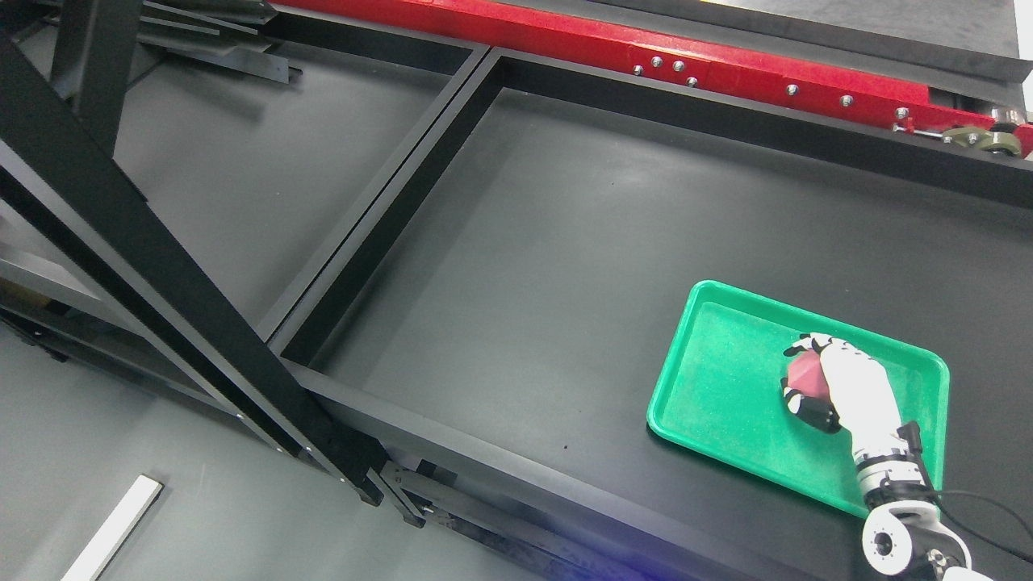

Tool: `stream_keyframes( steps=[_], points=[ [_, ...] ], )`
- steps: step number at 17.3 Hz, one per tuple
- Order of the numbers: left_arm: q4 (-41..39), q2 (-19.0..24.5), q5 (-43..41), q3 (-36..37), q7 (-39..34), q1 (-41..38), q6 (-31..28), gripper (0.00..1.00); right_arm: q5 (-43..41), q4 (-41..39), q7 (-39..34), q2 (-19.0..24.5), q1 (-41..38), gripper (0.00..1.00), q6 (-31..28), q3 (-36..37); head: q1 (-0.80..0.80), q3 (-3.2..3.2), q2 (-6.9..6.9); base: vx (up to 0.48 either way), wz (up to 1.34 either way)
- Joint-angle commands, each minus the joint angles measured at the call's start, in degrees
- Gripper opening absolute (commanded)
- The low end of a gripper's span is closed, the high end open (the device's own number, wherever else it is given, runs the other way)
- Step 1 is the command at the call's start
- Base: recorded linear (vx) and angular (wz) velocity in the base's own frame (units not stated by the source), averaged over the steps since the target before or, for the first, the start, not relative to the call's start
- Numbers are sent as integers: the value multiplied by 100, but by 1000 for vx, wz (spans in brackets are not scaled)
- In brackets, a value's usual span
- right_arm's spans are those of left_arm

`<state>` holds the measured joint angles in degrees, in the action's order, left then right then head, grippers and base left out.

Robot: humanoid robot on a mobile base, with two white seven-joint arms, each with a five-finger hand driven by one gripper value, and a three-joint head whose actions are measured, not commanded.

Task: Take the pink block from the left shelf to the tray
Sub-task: 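Close the right hand around the pink block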

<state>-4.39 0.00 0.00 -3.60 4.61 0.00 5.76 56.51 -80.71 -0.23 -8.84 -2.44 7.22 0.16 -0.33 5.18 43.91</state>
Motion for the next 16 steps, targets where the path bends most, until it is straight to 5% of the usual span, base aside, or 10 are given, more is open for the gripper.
stream_keyframes(
  steps=[1,16],
  points=[
    [0,100,-9,0,-4,-53,5,100,-17,99,-4,-21,59,2,183,195,0,0,0,0,0],
    [0,100,-9,0,-4,-53,5,100,-1387,-744,1297,145,95,3,543,1073,0,0,0,0,0]
  ],
)
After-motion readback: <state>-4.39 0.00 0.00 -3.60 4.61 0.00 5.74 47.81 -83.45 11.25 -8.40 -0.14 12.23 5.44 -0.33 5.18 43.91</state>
